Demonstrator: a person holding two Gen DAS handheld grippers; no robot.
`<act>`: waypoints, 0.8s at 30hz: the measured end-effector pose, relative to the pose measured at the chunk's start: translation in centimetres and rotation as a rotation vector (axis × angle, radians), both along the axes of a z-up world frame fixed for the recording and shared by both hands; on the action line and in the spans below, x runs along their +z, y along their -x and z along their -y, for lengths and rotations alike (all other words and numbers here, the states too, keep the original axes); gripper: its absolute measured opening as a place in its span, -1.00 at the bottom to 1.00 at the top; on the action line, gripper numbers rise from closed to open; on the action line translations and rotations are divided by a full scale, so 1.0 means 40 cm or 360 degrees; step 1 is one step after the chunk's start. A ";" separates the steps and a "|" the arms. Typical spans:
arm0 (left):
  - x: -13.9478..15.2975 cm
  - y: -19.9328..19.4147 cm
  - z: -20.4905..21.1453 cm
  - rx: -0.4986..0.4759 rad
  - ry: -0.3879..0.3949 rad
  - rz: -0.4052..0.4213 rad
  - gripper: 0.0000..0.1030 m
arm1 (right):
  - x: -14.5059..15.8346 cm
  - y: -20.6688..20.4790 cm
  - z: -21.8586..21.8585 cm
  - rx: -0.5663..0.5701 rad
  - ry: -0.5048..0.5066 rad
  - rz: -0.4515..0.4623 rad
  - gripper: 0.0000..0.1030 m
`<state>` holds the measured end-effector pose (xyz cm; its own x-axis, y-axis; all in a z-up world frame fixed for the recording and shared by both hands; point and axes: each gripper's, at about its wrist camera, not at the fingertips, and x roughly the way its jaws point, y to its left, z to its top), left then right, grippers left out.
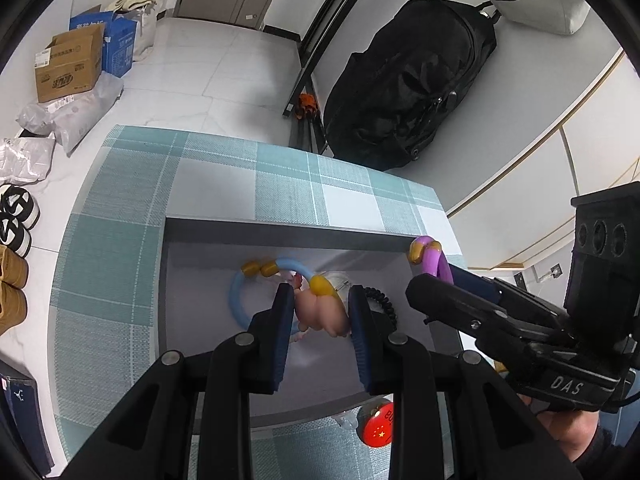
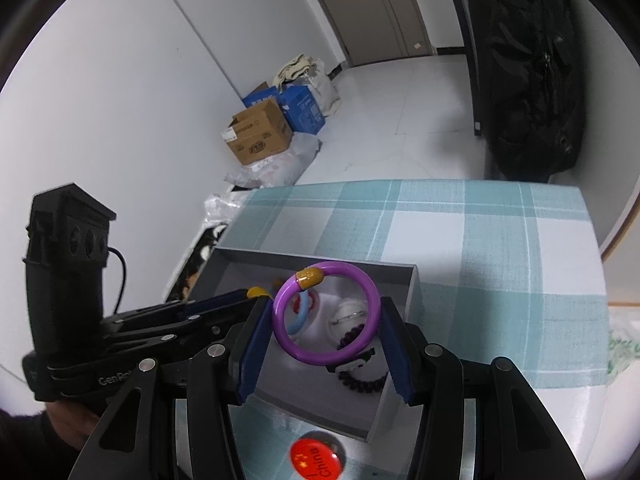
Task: Organize jewelry
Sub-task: 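Carry the purple ring and toy figure into the box and open both tools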
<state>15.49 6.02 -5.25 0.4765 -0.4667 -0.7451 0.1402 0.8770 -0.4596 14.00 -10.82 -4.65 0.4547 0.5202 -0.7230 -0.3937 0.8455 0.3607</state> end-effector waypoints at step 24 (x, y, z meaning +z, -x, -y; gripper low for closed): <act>0.012 0.019 -0.011 0.0043 0.0125 -0.0016 -0.28 | 0.030 0.044 0.024 -0.0017 -0.0013 0.0093 0.29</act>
